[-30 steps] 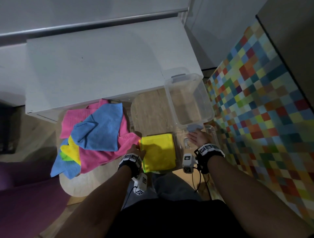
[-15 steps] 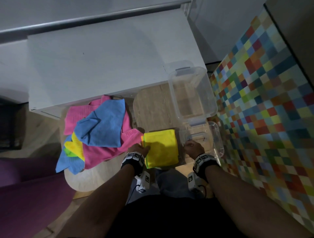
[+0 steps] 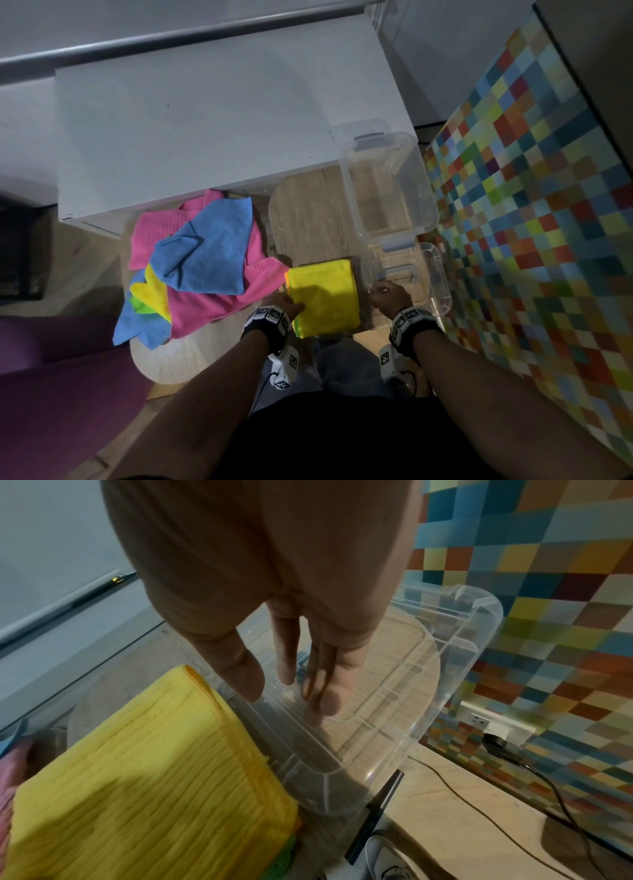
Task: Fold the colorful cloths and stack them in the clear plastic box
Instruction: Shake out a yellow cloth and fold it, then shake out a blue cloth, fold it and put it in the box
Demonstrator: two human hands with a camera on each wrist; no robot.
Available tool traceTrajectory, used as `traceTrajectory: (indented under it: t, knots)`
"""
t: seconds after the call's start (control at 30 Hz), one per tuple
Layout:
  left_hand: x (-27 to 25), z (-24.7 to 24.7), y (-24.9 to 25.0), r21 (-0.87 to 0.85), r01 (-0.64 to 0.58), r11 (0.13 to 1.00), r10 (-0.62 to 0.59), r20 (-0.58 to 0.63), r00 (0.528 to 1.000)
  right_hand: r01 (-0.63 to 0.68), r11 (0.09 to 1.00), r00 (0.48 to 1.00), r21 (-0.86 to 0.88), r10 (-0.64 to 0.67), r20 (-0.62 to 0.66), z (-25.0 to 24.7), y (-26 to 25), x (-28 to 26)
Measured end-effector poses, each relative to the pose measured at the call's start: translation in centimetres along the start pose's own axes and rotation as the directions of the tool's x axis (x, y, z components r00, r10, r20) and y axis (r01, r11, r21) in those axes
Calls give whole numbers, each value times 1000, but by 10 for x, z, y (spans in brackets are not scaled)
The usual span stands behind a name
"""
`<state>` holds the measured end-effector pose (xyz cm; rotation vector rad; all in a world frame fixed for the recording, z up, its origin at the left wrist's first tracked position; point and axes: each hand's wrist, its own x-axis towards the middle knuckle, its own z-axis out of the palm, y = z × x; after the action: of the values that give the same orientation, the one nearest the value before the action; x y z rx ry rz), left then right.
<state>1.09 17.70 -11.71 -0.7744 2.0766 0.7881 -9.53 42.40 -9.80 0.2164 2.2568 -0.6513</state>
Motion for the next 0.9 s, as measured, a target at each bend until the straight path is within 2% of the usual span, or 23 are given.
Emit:
traceTrajectory:
  t: [0.17, 0.27, 0.33, 0.4, 0.47, 0.67, 0.73, 0.8, 0.83, 0.9]
  knots:
    - [-7, -19, -7, -83, 47, 995, -48, -17, 999, 1, 999, 999, 43, 1, -42, -4, -26, -15]
    - [-16, -52, -18, -100, 24, 995, -41, -179, 983, 74, 997, 994, 25, -76, 80, 5, -55, -19]
    - [-25, -76, -30, -46, 32, 998, -45, -324, 945, 127, 992, 981, 1, -126, 150, 17, -77, -22]
    - [-32, -98, -45, -4, 11, 1000, -12, -464, 886, 162, 987, 972, -4, -159, 175, 31, -99, -25]
    - [-36, -117, -65, 1, 0, 1000, 1, -547, 837, 173, 985, 965, 17, -173, 196, 49, -121, -31]
    - [-36, -168, -120, -152, -89, 984, -48, -714, 699, 250, 967, 933, 55, -256, 253, 98, -187, -61]
    - [-30, -182, -136, -171, -101, 980, -59, -737, 674, 250, 966, 926, 72, -260, 275, 118, -207, -65]
    - [-19, -194, -147, -167, -86, 982, -65, -731, 680, 254, 964, 931, 80, -267, 248, 133, -222, -70]
    - [-15, -199, -151, -174, -61, 983, -81, -706, 704, 258, 963, 937, 77, -269, 225, 141, -227, -70]
    - [-8, -207, -156, -164, -11, 986, -94, -617, 781, 260, 963, 946, 72, -269, 180, 153, -236, -71]
